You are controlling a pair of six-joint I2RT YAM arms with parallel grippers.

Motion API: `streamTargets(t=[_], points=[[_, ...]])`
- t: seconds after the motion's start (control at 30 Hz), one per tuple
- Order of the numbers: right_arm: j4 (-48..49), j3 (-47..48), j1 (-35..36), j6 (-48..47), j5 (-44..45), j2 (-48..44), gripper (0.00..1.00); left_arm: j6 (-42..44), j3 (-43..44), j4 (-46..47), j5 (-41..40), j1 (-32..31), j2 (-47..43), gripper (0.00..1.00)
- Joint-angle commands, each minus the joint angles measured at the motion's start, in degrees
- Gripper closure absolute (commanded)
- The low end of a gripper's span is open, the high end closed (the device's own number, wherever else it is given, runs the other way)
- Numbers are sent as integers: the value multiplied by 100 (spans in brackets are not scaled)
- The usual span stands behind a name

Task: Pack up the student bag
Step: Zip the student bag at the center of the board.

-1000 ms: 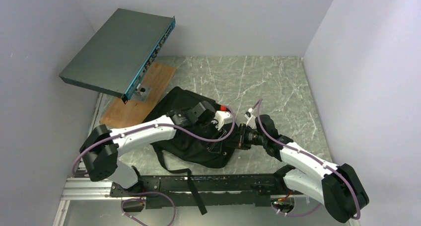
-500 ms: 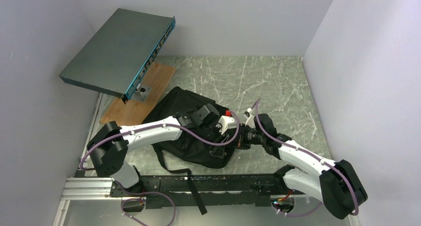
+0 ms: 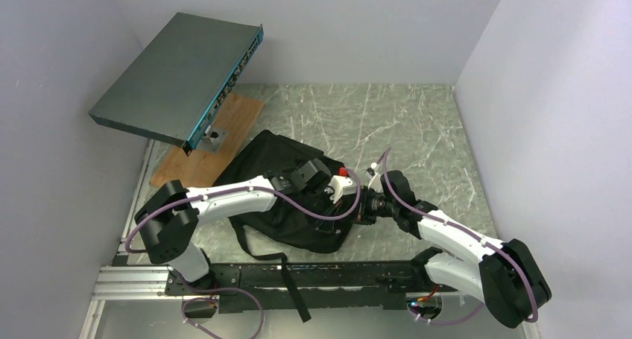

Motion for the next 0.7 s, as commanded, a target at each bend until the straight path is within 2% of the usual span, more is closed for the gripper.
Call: streamTargets(t=[0.0, 0.27, 0.37, 0.67], points=[[454, 333, -8, -105, 82, -81, 100, -97, -79, 191, 153, -90, -172, 100], [-226, 656, -142, -551, 572, -131, 100, -762, -579, 156, -304, -446, -592, 100], [-354, 735, -545, -724, 504, -54, 100, -1121, -880, 174, -619, -634, -921, 100], [-1041, 1225, -1896, -1556, 598, 350, 100, -2034, -1885, -621, -2479, -688, -2438, 100]])
